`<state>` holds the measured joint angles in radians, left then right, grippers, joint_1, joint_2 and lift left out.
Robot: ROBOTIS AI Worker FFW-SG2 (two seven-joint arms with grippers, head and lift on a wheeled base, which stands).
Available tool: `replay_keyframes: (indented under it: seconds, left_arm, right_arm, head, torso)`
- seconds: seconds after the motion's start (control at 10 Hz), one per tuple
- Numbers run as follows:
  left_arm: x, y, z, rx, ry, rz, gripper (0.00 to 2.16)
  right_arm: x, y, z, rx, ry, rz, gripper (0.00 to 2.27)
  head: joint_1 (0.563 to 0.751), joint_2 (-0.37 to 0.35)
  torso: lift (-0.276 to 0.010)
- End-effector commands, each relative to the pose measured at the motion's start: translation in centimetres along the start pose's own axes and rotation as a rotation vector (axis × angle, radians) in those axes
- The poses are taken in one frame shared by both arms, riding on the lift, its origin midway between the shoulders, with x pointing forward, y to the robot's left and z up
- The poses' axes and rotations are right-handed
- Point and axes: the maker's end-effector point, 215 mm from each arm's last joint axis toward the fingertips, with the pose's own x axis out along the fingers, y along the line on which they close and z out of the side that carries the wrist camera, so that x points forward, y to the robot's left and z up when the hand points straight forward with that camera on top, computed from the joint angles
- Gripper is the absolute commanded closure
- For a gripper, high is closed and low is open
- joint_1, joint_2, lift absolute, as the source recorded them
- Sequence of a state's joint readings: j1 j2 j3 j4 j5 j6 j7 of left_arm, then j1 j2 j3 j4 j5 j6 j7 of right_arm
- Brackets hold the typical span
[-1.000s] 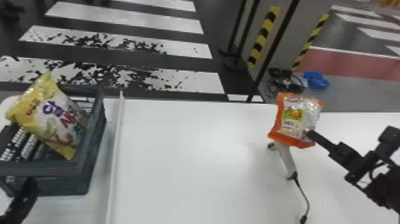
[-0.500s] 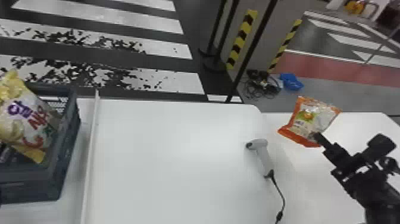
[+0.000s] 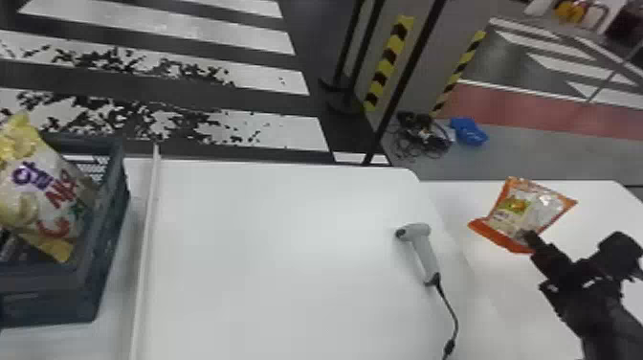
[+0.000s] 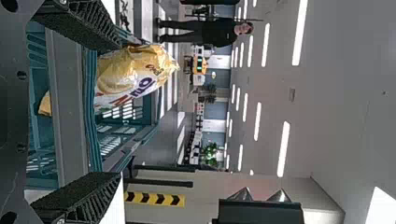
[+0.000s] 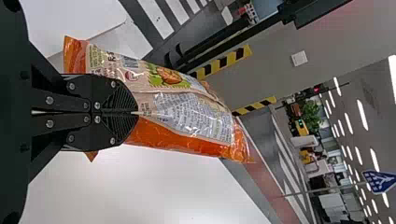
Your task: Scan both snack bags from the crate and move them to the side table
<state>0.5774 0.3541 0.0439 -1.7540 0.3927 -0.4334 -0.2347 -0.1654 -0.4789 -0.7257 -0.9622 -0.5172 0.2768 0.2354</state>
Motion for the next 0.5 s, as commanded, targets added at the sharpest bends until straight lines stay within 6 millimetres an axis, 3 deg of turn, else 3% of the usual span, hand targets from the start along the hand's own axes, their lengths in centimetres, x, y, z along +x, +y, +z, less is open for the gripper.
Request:
replay_keyframes:
  seconds: [0.0, 0.3, 0.4]
  left_arm:
    - [0.0, 0.1, -0.1, 0.002, 0.001, 0.0, 0.03]
    - [-0.1, 0.3, 0.0, 0.002, -0.007, 0.0, 0.03]
    - [-0.1, 0.2, 0.0, 0.002, -0.007, -0.003, 0.03]
  right_arm:
    - [0.4, -1.5, -1.4, -0.038, 0.029, -0.06, 2.24]
    - [0.3, -2.6, -4.4, -0.064, 0.081, -0.119, 2.22]
    - [0.2, -2.7, -4.9, -0.073, 0.087, -0.136, 2.01]
  head:
    - [0.695, -0.35]
    - [0.695, -0.35]
    - [0.695, -0.35]
  torso:
    - [-0.099]
    - [-0.099]
    - [-0.099]
